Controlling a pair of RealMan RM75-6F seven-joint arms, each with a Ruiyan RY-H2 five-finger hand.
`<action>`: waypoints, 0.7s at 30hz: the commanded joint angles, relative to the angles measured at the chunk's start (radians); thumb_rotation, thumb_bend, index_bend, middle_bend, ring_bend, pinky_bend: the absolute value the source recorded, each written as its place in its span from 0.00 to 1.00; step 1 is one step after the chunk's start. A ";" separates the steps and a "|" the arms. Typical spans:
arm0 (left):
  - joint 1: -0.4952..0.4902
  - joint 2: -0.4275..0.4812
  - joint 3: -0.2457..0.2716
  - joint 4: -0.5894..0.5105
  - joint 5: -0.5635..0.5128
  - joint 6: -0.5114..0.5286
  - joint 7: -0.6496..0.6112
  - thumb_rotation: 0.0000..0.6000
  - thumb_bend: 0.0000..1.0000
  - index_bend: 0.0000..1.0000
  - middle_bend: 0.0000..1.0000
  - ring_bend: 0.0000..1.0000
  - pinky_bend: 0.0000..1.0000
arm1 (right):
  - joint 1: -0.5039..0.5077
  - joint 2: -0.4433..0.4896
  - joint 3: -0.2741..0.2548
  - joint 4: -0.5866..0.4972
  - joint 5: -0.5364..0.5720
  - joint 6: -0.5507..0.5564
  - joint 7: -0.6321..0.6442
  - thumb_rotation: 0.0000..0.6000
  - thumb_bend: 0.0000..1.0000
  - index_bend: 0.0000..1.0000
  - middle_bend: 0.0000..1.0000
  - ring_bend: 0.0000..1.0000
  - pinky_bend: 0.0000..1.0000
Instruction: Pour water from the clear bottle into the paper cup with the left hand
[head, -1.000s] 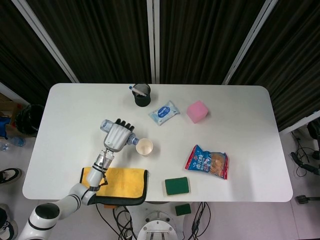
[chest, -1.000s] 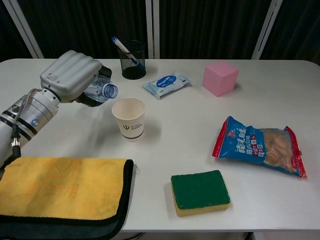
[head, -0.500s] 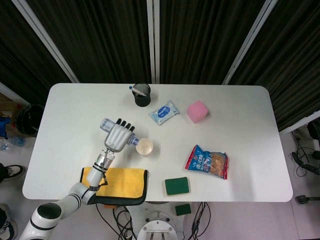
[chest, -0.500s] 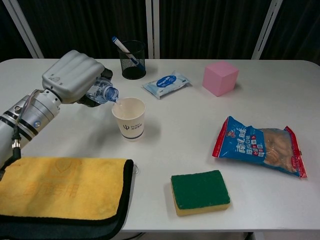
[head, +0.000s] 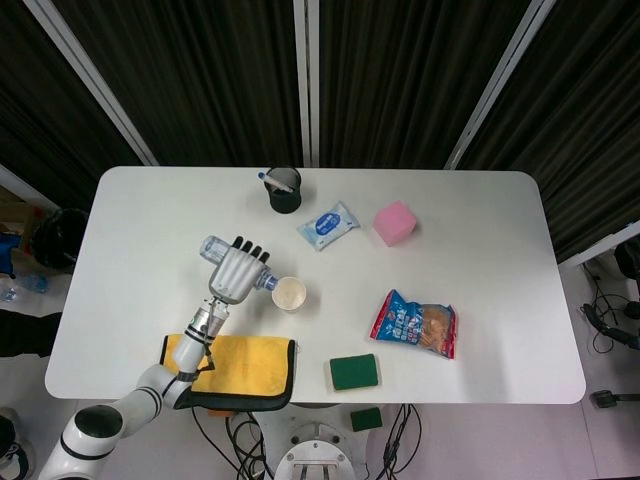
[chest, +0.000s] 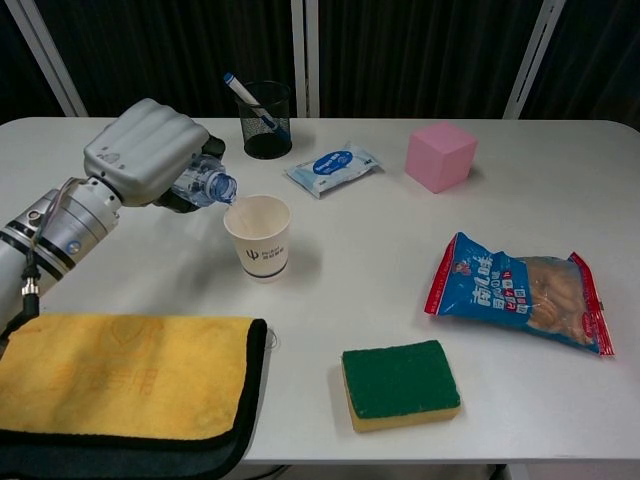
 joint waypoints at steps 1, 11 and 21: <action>-0.001 0.001 0.000 -0.001 0.001 0.002 0.002 1.00 0.28 0.69 0.68 0.64 0.46 | 0.000 0.000 0.000 -0.001 0.000 0.000 0.000 0.90 0.22 0.00 0.00 0.00 0.00; -0.001 0.001 0.004 0.000 0.003 0.002 0.013 1.00 0.28 0.70 0.68 0.64 0.46 | 0.000 -0.002 -0.001 0.003 0.001 -0.002 0.001 0.90 0.22 0.00 0.00 0.00 0.00; -0.003 -0.006 0.008 0.013 0.006 0.003 0.017 1.00 0.28 0.70 0.68 0.64 0.46 | -0.002 -0.004 -0.003 0.009 0.000 -0.002 0.010 0.90 0.22 0.00 0.00 0.00 0.00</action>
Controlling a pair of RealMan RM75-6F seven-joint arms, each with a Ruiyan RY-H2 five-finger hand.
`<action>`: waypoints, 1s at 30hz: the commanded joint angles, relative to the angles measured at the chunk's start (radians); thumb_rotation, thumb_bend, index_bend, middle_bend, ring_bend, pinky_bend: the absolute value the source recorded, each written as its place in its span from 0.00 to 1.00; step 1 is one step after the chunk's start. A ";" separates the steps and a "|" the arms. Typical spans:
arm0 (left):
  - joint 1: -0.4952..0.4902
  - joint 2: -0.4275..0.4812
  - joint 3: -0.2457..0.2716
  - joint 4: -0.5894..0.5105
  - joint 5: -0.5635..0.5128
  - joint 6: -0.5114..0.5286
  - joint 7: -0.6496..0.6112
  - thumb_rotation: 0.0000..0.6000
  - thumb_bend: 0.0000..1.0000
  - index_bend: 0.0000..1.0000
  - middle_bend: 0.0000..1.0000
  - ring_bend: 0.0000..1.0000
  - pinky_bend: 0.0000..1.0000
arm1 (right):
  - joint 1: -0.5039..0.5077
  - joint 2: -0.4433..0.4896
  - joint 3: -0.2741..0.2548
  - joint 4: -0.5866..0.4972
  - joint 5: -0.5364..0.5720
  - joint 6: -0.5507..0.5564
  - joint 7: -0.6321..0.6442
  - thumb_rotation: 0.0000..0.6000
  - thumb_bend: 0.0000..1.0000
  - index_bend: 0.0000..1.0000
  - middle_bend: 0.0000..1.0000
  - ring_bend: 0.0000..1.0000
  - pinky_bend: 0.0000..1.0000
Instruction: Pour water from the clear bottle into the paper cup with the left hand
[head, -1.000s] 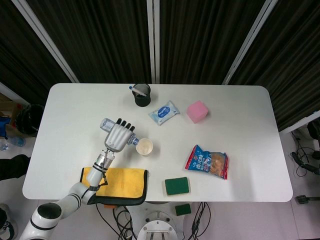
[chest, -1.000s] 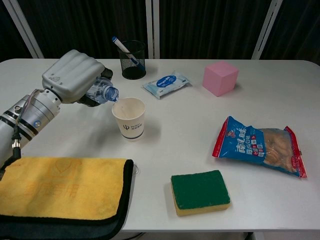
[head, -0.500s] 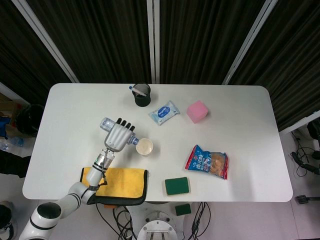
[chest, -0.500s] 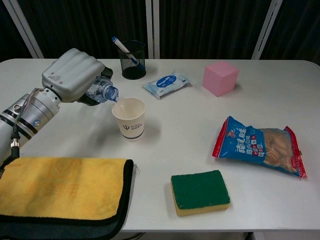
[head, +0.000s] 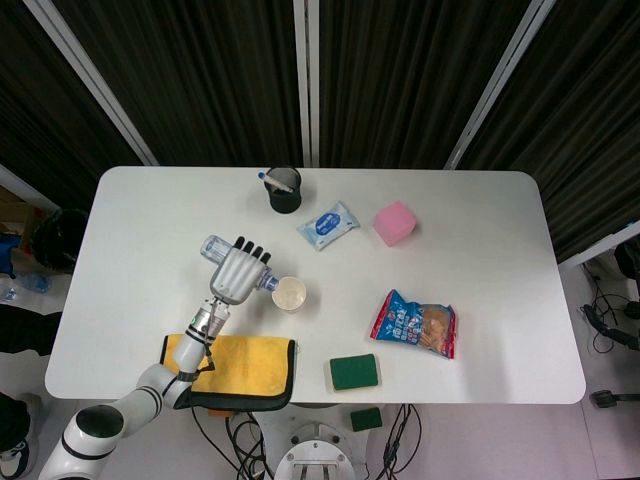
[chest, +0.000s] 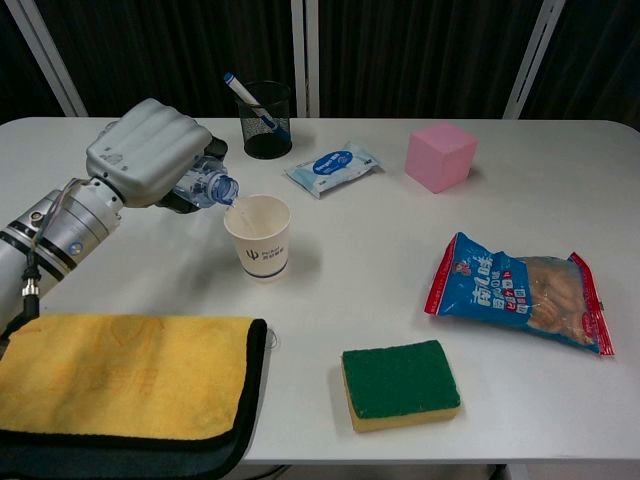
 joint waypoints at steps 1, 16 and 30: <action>0.001 -0.002 0.000 0.003 -0.001 0.000 0.000 1.00 0.28 0.70 0.68 0.64 0.46 | -0.001 0.000 0.000 0.001 0.000 0.001 0.001 0.90 0.22 0.00 0.00 0.00 0.00; 0.006 0.007 -0.041 -0.069 -0.051 -0.036 -0.086 1.00 0.28 0.70 0.68 0.64 0.46 | 0.002 -0.003 0.002 0.005 0.005 -0.005 0.002 0.90 0.22 0.00 0.00 0.00 0.00; 0.072 0.110 -0.149 -0.384 -0.205 -0.118 -0.314 1.00 0.29 0.70 0.68 0.64 0.46 | 0.007 -0.004 0.002 0.003 0.006 -0.015 -0.003 0.90 0.22 0.00 0.00 0.00 0.00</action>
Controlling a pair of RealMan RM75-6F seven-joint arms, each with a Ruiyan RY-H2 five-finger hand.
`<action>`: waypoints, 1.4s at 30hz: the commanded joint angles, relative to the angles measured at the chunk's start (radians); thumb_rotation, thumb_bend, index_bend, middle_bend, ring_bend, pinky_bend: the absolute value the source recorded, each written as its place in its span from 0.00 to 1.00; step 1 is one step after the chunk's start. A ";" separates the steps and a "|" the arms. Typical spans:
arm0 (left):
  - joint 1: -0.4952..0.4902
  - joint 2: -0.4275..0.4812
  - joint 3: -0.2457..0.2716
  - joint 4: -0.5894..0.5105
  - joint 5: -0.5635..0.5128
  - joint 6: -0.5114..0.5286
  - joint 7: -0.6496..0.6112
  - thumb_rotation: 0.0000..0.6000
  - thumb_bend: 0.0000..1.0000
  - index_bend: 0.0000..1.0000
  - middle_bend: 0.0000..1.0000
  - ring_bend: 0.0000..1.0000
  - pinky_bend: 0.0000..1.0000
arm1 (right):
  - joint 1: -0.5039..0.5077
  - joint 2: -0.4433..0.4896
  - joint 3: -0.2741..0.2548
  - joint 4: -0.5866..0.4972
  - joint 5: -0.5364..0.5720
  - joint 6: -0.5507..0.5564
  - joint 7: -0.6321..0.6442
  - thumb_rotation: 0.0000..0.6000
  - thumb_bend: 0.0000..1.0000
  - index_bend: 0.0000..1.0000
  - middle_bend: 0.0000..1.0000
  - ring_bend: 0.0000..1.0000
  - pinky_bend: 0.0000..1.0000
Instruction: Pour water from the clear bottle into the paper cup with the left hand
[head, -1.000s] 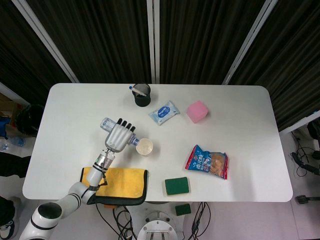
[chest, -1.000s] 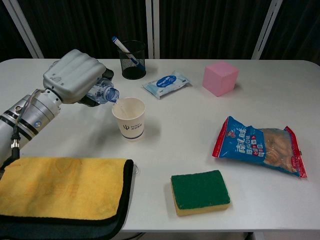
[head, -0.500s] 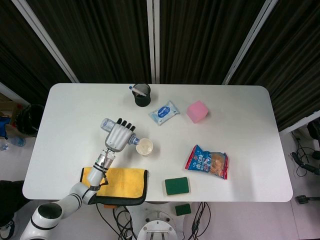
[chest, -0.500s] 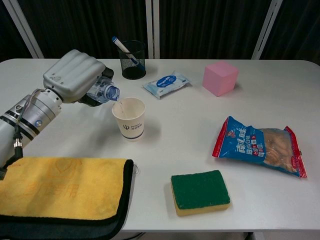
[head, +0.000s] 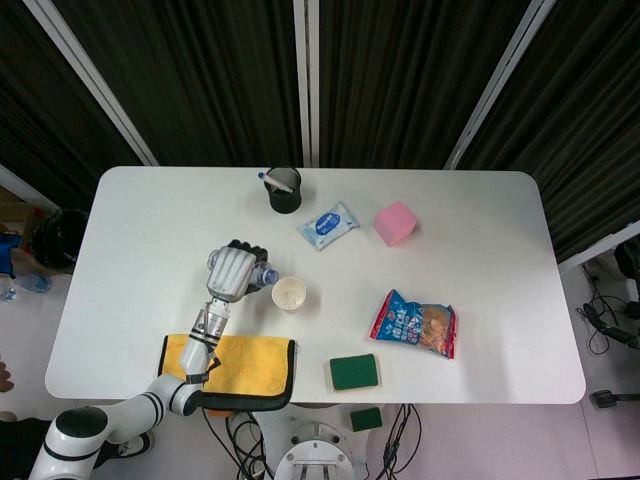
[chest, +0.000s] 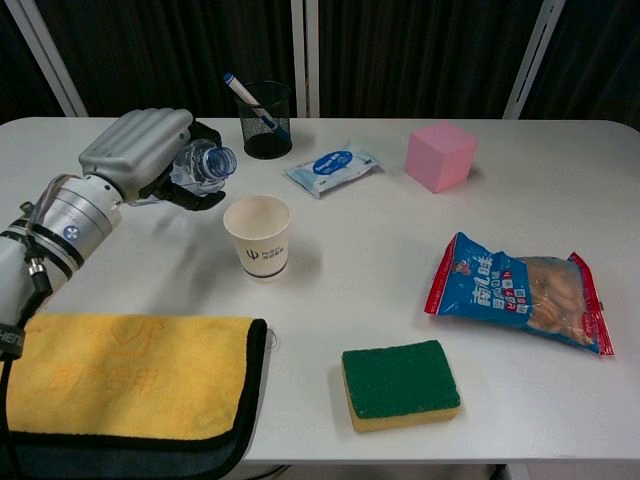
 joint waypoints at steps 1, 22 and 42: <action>0.038 0.052 -0.053 -0.110 -0.078 -0.047 -0.124 1.00 0.29 0.70 0.68 0.64 0.46 | 0.001 0.000 0.000 -0.002 -0.001 -0.001 -0.003 0.90 0.22 0.00 0.00 0.00 0.00; 0.106 0.085 -0.117 -0.002 -0.082 -0.127 -0.984 1.00 0.29 0.70 0.66 0.58 0.44 | 0.013 0.002 -0.009 -0.040 -0.012 -0.015 -0.051 0.90 0.22 0.00 0.00 0.00 0.00; 0.087 -0.019 -0.102 0.196 -0.072 -0.117 -1.127 1.00 0.29 0.61 0.57 0.48 0.44 | 0.006 0.019 -0.015 -0.055 0.013 -0.035 -0.061 0.90 0.22 0.00 0.00 0.00 0.00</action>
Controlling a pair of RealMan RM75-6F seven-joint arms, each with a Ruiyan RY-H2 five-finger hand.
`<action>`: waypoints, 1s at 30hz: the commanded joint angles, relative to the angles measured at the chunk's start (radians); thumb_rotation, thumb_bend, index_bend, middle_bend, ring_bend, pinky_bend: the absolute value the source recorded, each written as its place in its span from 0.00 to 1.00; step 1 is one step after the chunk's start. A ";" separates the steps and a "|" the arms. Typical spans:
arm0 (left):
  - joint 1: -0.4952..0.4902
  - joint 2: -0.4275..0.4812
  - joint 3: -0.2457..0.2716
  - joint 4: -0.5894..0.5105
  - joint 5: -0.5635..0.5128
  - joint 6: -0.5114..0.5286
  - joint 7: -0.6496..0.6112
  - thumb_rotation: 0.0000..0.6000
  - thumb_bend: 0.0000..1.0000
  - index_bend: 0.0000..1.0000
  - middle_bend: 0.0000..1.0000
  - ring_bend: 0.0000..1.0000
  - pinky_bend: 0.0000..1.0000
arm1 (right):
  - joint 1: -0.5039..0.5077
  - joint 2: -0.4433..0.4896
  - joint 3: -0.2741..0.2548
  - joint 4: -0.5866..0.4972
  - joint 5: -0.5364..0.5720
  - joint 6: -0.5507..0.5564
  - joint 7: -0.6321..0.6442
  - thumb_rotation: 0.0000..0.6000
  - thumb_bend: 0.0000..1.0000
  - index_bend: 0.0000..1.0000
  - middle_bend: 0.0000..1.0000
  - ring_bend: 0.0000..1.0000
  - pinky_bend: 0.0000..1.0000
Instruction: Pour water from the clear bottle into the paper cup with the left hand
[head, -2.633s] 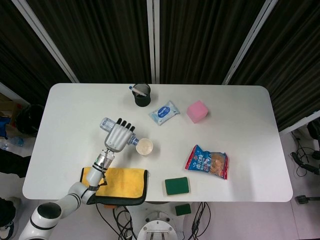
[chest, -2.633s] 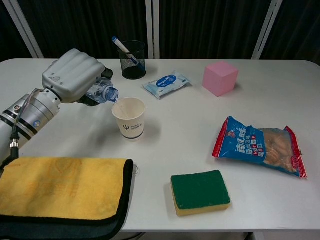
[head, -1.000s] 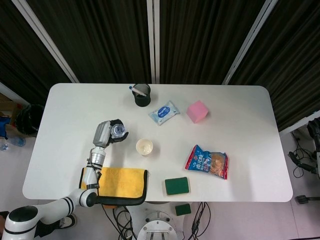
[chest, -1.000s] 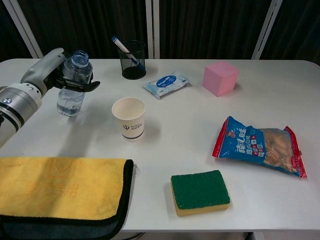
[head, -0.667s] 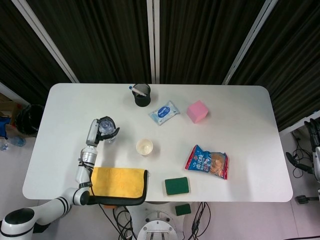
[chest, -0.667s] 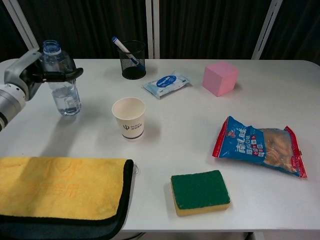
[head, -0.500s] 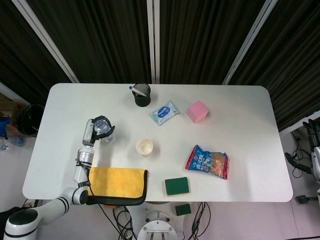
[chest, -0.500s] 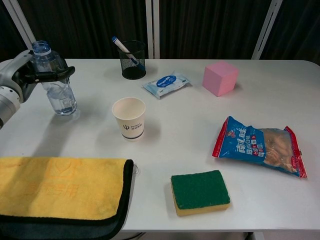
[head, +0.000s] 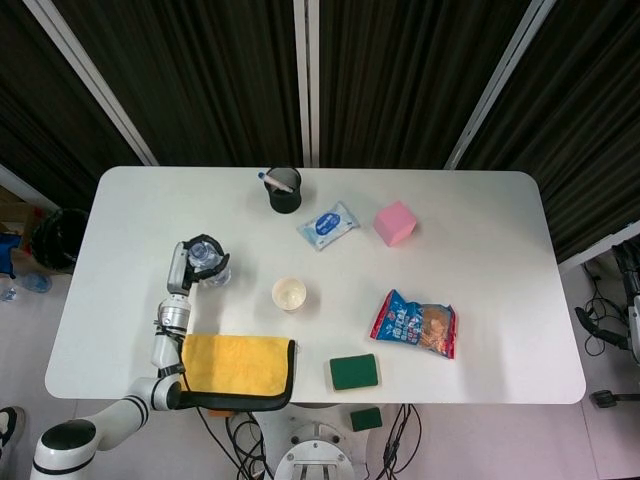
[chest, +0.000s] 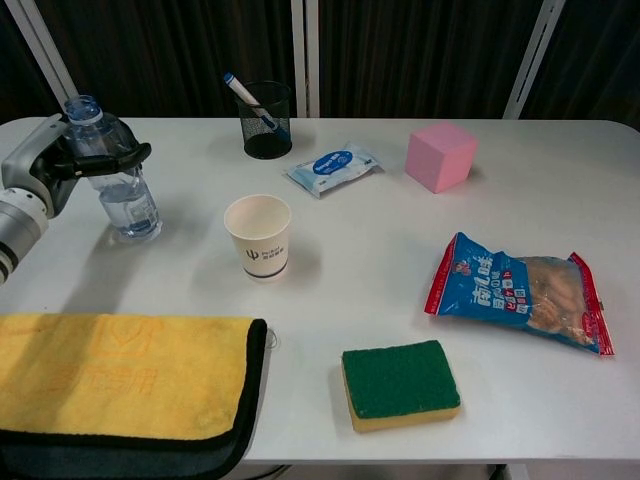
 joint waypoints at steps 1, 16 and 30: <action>-0.002 -0.006 0.004 0.013 0.002 -0.002 -0.006 1.00 0.29 0.60 0.56 0.47 0.43 | 0.001 0.001 -0.001 0.000 0.002 -0.004 -0.001 0.90 0.22 0.00 0.00 0.00 0.00; -0.007 -0.007 0.037 0.044 0.027 -0.010 -0.022 1.00 0.27 0.27 0.37 0.31 0.37 | 0.003 0.006 -0.001 -0.014 0.011 -0.015 -0.017 0.90 0.22 0.00 0.00 0.00 0.00; 0.006 0.009 0.068 0.066 0.051 0.004 -0.090 1.00 0.23 0.01 0.09 0.05 0.20 | 0.005 0.008 0.000 -0.016 0.013 -0.020 -0.017 0.90 0.22 0.00 0.00 0.00 0.00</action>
